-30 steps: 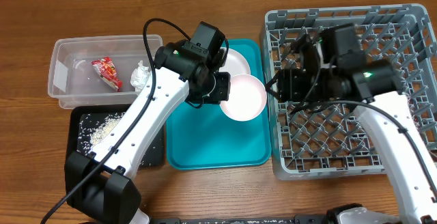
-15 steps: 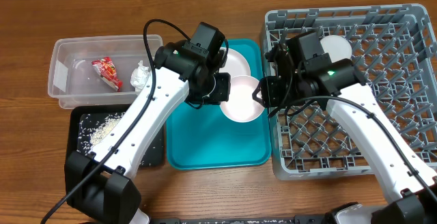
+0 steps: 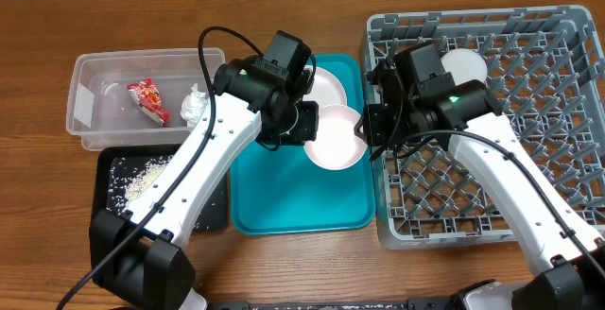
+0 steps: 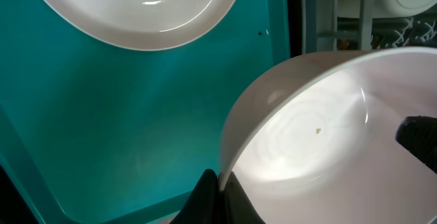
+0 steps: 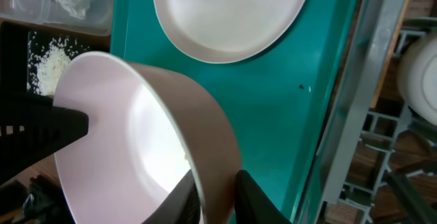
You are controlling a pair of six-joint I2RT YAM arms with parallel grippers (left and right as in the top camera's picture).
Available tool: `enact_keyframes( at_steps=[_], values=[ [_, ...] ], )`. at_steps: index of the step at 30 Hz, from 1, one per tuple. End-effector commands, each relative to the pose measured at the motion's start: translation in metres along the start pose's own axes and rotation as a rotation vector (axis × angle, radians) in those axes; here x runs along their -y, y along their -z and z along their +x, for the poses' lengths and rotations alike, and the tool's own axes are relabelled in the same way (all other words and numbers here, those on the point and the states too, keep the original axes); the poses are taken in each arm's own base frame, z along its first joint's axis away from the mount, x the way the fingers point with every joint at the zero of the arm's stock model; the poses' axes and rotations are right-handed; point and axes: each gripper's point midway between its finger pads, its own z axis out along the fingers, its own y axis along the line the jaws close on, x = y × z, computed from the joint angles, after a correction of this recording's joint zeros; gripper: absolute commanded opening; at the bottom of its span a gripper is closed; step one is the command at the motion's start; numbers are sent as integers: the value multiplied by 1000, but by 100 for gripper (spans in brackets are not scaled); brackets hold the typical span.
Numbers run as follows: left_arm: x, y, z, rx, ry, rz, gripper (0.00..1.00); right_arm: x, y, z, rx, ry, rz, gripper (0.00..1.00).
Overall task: Sort waste into correct bins and load items into the dishwasher
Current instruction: 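Reach the right gripper to the held pink bowl and grasp its rim, then open the left gripper, leaving the pink bowl in the right gripper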
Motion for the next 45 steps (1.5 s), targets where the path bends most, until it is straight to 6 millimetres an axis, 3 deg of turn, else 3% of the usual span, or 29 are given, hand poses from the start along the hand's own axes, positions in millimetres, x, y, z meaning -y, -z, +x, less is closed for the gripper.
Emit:
enact_keyframes(
  at_steps=[1,12,27,37,43,45],
  values=[
    [7,6,-5,19,-21,21,4,-2,-3,1,-3,5,-3,18],
    [-5,5,-10,54,-25,-64,4,-1,-3,1,-2,-46,2,18],
    [-1,4,-11,67,-39,-64,4,7,-2,5,-14,-60,45,18],
    [14,4,-9,48,-45,16,4,7,-2,5,-16,-61,45,9],
    [18,4,-8,40,-45,42,12,9,-2,4,-11,-62,61,4],
    [18,4,-9,45,-46,44,23,17,-2,3,2,-83,101,4]
  ],
)
